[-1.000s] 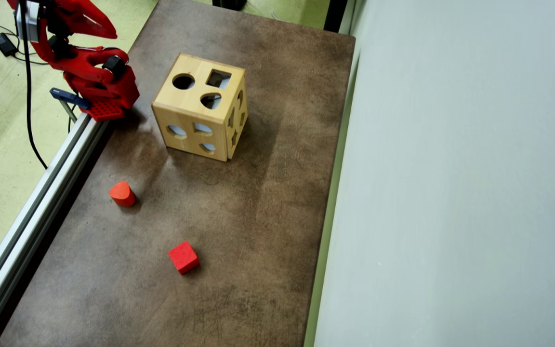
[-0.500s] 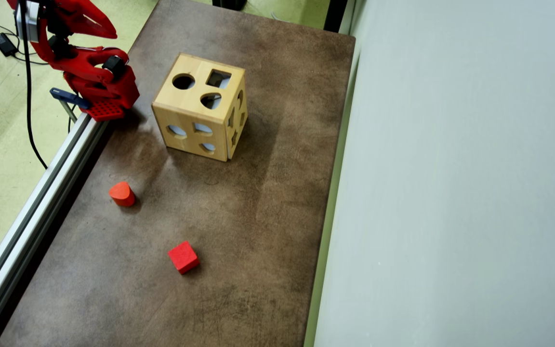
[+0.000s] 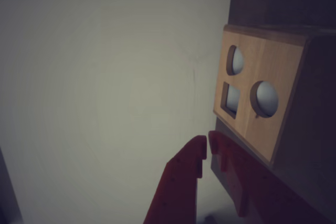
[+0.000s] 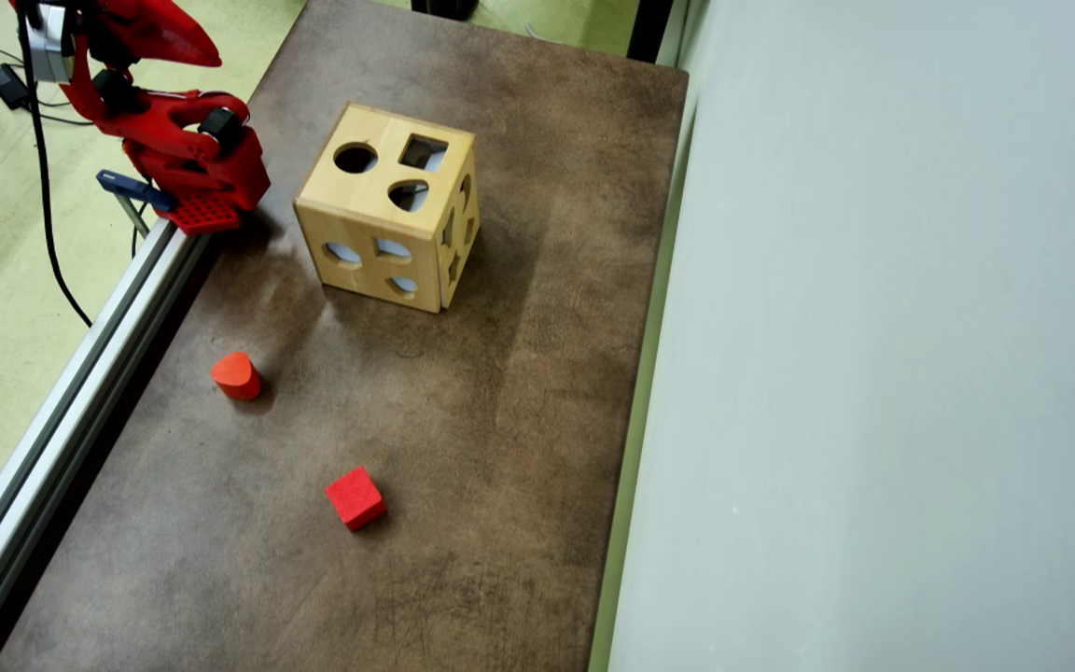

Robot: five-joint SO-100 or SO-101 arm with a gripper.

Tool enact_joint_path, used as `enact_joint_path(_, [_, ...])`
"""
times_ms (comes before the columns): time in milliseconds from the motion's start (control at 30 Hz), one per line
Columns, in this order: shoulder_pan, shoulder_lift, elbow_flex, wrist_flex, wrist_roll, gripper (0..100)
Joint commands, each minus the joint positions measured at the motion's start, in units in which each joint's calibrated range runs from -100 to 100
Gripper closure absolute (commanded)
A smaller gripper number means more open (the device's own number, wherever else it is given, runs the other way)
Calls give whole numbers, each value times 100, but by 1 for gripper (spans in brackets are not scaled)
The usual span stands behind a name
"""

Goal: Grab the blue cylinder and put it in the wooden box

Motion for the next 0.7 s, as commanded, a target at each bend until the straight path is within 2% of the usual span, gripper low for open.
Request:
enact_joint_path(0, [-24,26,148,49,-107,98])
enact_joint_path(667, [-9,18,175,33,-220,98])
